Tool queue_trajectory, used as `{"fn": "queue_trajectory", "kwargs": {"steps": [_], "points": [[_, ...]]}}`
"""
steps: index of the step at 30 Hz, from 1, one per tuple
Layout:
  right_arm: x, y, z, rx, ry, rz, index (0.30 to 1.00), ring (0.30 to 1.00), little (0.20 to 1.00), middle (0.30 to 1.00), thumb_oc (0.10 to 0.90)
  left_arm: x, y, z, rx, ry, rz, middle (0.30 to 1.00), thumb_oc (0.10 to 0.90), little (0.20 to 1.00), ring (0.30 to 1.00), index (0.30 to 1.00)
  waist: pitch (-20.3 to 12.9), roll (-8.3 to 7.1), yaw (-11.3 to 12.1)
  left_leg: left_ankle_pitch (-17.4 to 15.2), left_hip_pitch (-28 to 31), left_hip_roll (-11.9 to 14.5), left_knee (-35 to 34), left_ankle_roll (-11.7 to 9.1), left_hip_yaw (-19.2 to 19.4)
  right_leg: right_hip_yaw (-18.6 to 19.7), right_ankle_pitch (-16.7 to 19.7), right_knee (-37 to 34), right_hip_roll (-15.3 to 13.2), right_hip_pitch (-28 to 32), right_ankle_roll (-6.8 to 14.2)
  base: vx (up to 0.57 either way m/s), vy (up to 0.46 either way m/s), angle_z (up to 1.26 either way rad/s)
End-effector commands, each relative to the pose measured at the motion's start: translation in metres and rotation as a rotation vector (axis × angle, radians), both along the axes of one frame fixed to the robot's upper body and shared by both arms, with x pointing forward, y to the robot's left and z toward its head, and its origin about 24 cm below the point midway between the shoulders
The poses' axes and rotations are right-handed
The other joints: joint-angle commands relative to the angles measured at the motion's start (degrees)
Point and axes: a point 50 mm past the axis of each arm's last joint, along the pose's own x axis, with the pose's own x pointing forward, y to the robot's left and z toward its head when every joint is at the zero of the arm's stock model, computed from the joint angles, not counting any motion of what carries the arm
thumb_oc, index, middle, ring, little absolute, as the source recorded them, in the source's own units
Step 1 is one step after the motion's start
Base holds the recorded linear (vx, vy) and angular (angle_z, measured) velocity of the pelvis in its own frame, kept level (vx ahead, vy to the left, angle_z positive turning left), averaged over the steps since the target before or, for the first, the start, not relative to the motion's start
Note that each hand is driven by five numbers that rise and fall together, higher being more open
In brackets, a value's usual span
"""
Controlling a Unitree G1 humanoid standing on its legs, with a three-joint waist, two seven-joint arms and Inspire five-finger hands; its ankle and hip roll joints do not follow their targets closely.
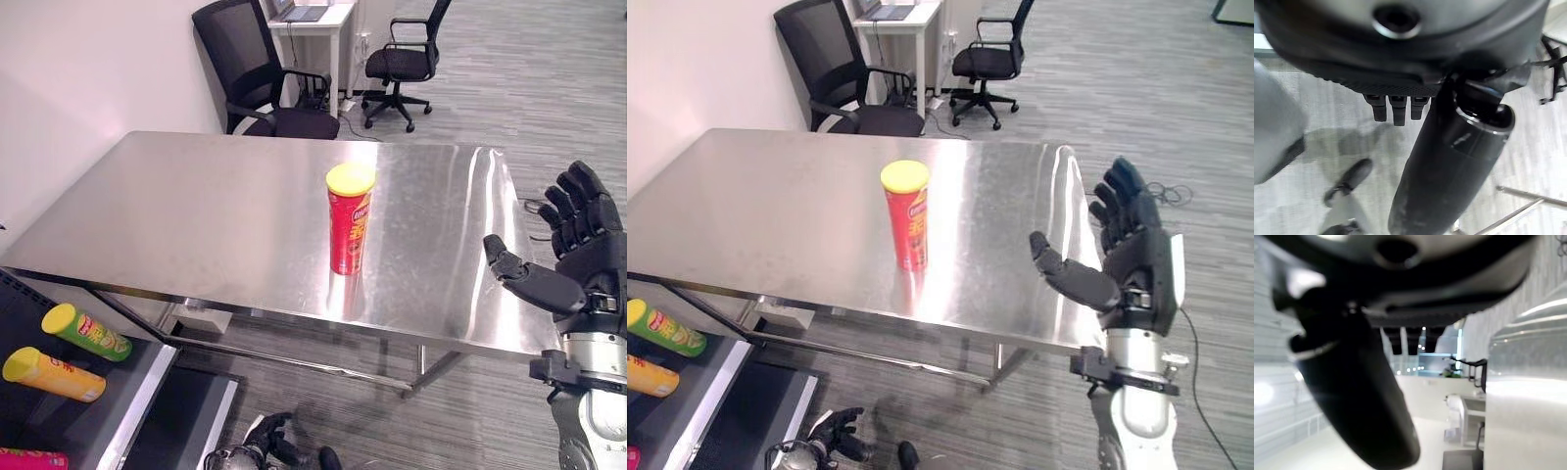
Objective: Put the goods on the table back onto the shelves and tidy them up.
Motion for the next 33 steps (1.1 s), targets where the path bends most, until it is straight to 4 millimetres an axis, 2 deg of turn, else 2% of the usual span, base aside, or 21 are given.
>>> {"fn": "queue_trajectory", "kwargs": {"steps": [1,5,7,12,15,16,17,18,19,21,22,23,24,25,26,28,33], "points": [[-0.011,0.006,0.07,-0.131,-0.415,-0.009,0.9,0.9,0.9,0.9,0.8,0.015,-0.006,0.007,-0.009,-0.072,-0.043,0.9,0.8,0.9,0.9,0.9,-2.5,0.31,1.5,6.7,3.9,-1.5,-12.1,2.4,1.2,3.0,-6.1,4.3,-5.2,0.4,7.6,0.09,0.111,0.03],[-0.016,0.005,0.062,-0.075,-0.405,-0.009,0.9,0.9,0.9,0.9,0.8,0.019,-0.008,0.008,-0.028,-0.075,0.003,0.9,0.8,0.9,0.9,0.9,-3.7,1.93,0.4,8.4,7.3,-2.5,-17.5,1.5,2.7,3.0,-5.5,1.9,-6.4,1.1,8.5,0.12,0.12,-0.17],[-0.016,0.009,0.062,-0.058,-0.414,0.014,0.9,0.9,0.9,0.9,0.8,0.016,-0.006,0.006,-0.016,-0.059,0.0,0.9,0.8,0.9,0.9,0.9,-3.8,2.43,0.4,7.7,8.0,-3.2,-17.7,1.8,3.6,3.6,-4.7,0.7,-7.4,1.3,9.4,0.09,0.166,-0.19],[-0.016,0.011,0.063,-0.044,-0.421,0.043,0.9,0.9,0.9,0.9,0.8,0.013,0.001,0.004,-0.009,-0.048,0.063,0.9,0.8,0.9,0.9,0.9,-3.7,2.33,1.1,6.9,8.7,-3.9,-17.7,2.4,4.7,4.6,-3.7,-0.1,-8.5,1.3,10.2,0.05,0.089,-0.26],[-0.017,0.012,0.058,-0.032,-0.393,0.054,0.9,0.9,0.9,0.9,0.8,0.004,0.017,0.001,-0.008,-0.026,0.273,0.9,0.8,0.9,0.9,0.9,-3.7,1.85,2.1,6.2,8.7,-4.5,-17.7,3.0,5.2,5.0,-3.0,-0.9,-9.6,1.1,11.0,0.01,0.053,-0.19],[-0.016,0.012,0.058,-0.031,-0.393,0.055,0.9,0.9,0.9,0.9,0.8,0.004,0.018,0.001,-0.008,-0.026,0.275,0.9,0.8,0.9,0.9,0.9,-3.8,1.84,2.1,6.2,8.7,-4.5,-17.7,3.1,5.3,5.0,-2.9,-1.0,-9.6,1.1,11.0,0.01,0.033,-0.03],[-0.017,0.012,0.055,-0.022,-0.372,0.063,0.9,0.9,0.9,0.9,0.8,-0.006,0.028,-0.003,-0.036,0.008,0.465,0.9,0.8,0.9,0.9,0.9,-3.9,1.47,2.7,6.0,8.8,-4.7,-17.7,3.3,5.3,4.9,-2.7,-1.2,-10.1,0.9,11.3,0.01,0.019,0.05],[-0.017,0.012,0.055,-0.022,-0.372,0.064,0.9,0.9,0.9,0.9,0.8,-0.006,0.029,-0.003,-0.037,0.009,0.467,0.9,0.8,0.9,0.9,0.9,-3.9,1.46,2.7,6.0,8.8,-4.7,-17.7,3.3,5.4,5.0,-2.7,-1.3,-10.1,0.9,11.4,0.02,0.037,0.05],[-0.017,0.014,0.052,-0.01,-0.361,0.074,0.9,0.9,0.9,0.9,0.8,-0.014,0.036,-0.005,-0.087,0.026,0.645,0.9,0.8,0.9,0.9,0.9,-3.9,1.28,3.2,5.9,8.7,-4.9,-17.7,3.4,5.4,4.7,-2.5,-1.5,-10.6,0.7,11.7,0.01,0.021,0.04],[-0.017,0.015,0.051,-0.008,-0.357,0.076,0.9,0.9,0.9,0.9,0.8,-0.02,0.046,-0.005,-0.117,0.018,0.797,0.9,0.8,0.9,0.9,0.9,-3.8,1.05,3.9,5.8,8.8,-5.0,-17.7,3.6,5.3,4.5,-2.2,-1.8,-11.0,0.6,11.9,0.0,0.001,-0.03],[-0.017,0.016,0.051,-0.007,-0.356,0.076,0.9,0.9,0.9,0.9,0.8,-0.02,0.047,-0.005,-0.117,0.018,0.799,0.9,0.8,0.9,0.9,0.9,-3.8,1.01,3.8,5.7,8.8,-5.1,-17.7,3.6,5.3,4.5,-2.2,-1.9,-11.0,0.7,11.9,0.02,0.002,-0.07],[-0.018,0.017,0.052,-0.001,-0.368,0.08,0.9,0.9,0.9,0.9,0.8,-0.031,0.053,-0.008,-0.13,0.037,0.907,0.9,0.8,0.9,0.9,0.9,-3.9,0.81,4.4,5.6,8.8,-5.2,-17.7,3.8,5.1,4.4,-2.0,-2.2,-11.2,0.6,12.0,0.0,0.0,0.0],[-0.018,0.018,0.052,0.0,-0.368,0.081,0.9,0.9,0.9,0.9,0.8,-0.031,0.054,-0.008,-0.13,0.036,0.908,0.9,0.8,0.9,0.9,0.9,-3.9,0.78,4.3,5.6,8.8,-5.2,-17.7,3.8,5.1,4.5,-2.0,-2.2,-11.2,0.6,12.1,0.04,-0.013,-0.04],[-0.019,0.018,0.055,-0.004,-0.391,0.078,0.9,0.9,0.9,0.9,0.8,-0.045,0.06,-0.012,-0.13,0.074,0.995,0.9,0.8,0.9,0.9,0.9,-4.2,0.56,4.9,5.4,8.9,-5.3,-17.7,3.8,5.0,4.4,-1.7,-2.6,-11.4,0.7,12.2,0.02,-0.012,-0.05],[-0.019,0.019,0.055,-0.004,-0.391,0.079,0.9,0.9,0.9,0.9,0.8,-0.045,0.06,-0.012,-0.13,0.074,0.996,0.9,0.8,0.9,0.9,0.9,-4.2,0.53,4.9,5.4,8.9,-5.3,-17.7,3.8,5.0,4.4,-1.7,-2.7,-11.5,0.7,12.2,0.04,-0.021,-0.1],[-0.022,0.021,0.06,-0.002,-0.433,0.093,0.9,0.9,0.9,0.9,0.8,-0.059,0.068,-0.014,-0.13,0.105,1.095,0.9,0.8,0.9,0.9,0.9,-4.6,0.35,5.7,5.2,9.3,-5.4,-17.7,4.0,4.8,4.2,-1.6,-3.2,-11.8,1.1,12.2,0.06,-0.031,-0.02],[-0.023,0.027,0.066,-0.008,-0.465,0.154,0.9,0.9,0.9,0.9,0.8,-0.065,0.07,-0.016,-0.14,0.12,1.128,0.9,0.8,0.9,0.9,0.9,-5.0,0.0,6.3,5.1,10.0,-5.4,-17.7,3.9,4.7,3.6,-1.5,-3.8,-12.0,1.9,12.3,0.03,-0.029,0.0]]}}
